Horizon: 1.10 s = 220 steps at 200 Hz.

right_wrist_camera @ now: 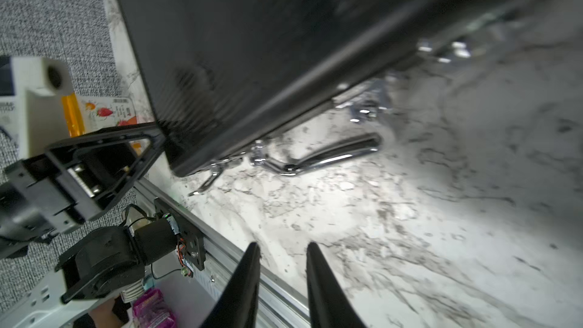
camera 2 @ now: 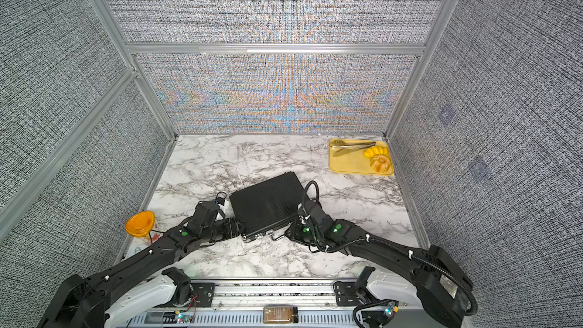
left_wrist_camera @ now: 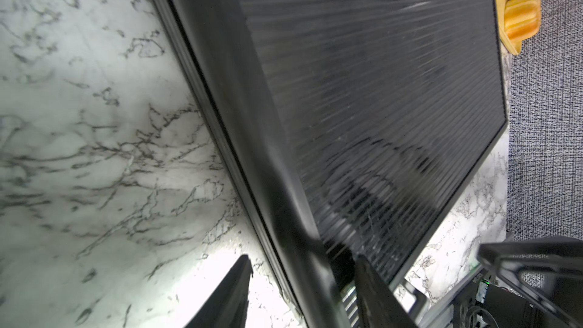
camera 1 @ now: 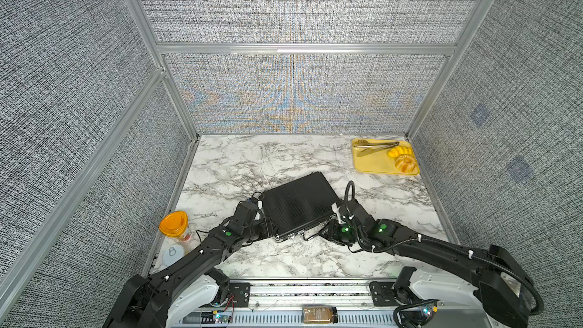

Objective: Close the poker set cases
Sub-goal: Fasten the fastener on the poker set case.

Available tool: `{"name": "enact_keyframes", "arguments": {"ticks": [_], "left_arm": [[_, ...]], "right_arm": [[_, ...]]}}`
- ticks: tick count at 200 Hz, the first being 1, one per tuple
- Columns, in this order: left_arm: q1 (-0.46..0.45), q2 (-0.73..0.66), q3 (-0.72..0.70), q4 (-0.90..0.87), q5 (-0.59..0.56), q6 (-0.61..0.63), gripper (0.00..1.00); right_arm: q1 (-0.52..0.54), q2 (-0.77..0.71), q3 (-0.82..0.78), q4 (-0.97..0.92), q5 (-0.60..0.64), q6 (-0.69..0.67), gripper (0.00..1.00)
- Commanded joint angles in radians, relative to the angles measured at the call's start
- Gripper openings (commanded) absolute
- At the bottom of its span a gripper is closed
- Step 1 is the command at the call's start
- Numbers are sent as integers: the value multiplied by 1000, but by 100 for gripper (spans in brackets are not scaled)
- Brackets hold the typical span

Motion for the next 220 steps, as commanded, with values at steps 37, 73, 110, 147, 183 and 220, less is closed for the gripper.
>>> {"name": "enact_keyframes", "arguments": {"ticks": [37, 73, 110, 147, 183, 220], "left_arm": [[1, 57, 8, -65, -1, 39, 50], [0, 56, 0, -72, -1, 50, 39], [0, 56, -9, -73, 2, 64, 36], [0, 82, -10, -60, 10, 73, 36], [0, 83, -10, -59, 9, 78, 36], [0, 81, -15, -53, 15, 75, 36]], "right_arm": [[119, 130, 206, -80, 197, -158, 30], [161, 210, 234, -26, 219, -156, 30], [198, 270, 252, 29, 238, -145, 30], [210, 313, 317, 14, 256, -159, 28], [215, 345, 329, 6, 256, -156, 25], [222, 373, 326, 12, 252, -150, 23]]}}
